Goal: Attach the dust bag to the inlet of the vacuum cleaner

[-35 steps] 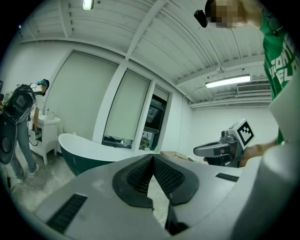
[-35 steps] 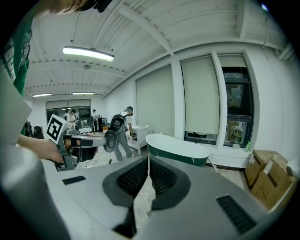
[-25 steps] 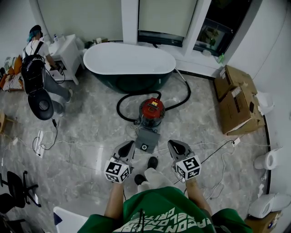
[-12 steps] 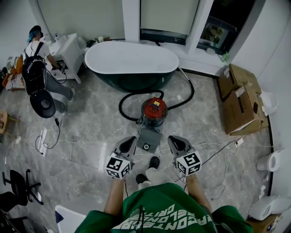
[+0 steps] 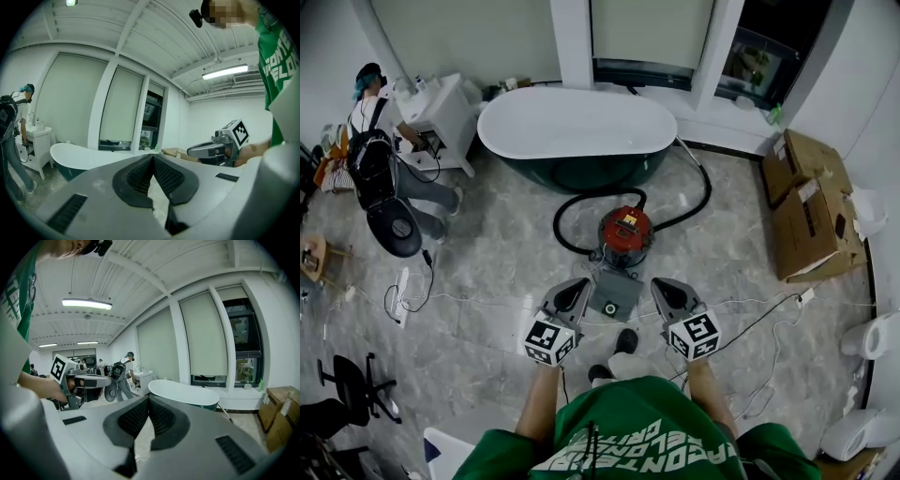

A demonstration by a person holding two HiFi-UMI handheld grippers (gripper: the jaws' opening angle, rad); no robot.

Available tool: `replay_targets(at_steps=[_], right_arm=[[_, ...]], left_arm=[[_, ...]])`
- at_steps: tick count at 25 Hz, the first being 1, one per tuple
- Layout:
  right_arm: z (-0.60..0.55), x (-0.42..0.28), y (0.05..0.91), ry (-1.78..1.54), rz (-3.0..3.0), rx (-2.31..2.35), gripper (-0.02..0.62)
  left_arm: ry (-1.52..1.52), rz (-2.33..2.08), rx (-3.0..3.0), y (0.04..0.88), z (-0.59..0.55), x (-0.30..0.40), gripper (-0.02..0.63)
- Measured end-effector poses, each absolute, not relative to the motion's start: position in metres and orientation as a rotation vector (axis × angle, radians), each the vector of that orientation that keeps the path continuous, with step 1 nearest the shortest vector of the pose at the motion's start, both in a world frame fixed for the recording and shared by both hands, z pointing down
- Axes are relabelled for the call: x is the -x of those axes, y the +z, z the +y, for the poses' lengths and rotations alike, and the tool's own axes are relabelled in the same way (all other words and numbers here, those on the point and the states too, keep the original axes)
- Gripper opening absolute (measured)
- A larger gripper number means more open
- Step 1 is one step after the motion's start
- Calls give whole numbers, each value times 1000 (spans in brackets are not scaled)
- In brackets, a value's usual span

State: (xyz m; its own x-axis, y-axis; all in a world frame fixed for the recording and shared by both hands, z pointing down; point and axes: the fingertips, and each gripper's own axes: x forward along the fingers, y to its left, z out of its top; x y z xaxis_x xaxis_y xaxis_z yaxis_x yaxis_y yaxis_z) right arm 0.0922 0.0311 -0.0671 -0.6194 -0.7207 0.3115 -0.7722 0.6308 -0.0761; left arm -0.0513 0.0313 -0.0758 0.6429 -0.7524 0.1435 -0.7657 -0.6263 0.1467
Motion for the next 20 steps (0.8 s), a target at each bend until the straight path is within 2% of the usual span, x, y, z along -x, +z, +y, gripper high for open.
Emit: replay_targets(at_steps=[11,20], right_arm=[[-27,-117,-53,374,-2694,-1170,8],[-68,-101,-34,367,-2714,-1075,8]], left_arm=[[133,-1114,-2741,-78,-20,5,3],[227,-1209,-2698,-52,-52,35,3]])
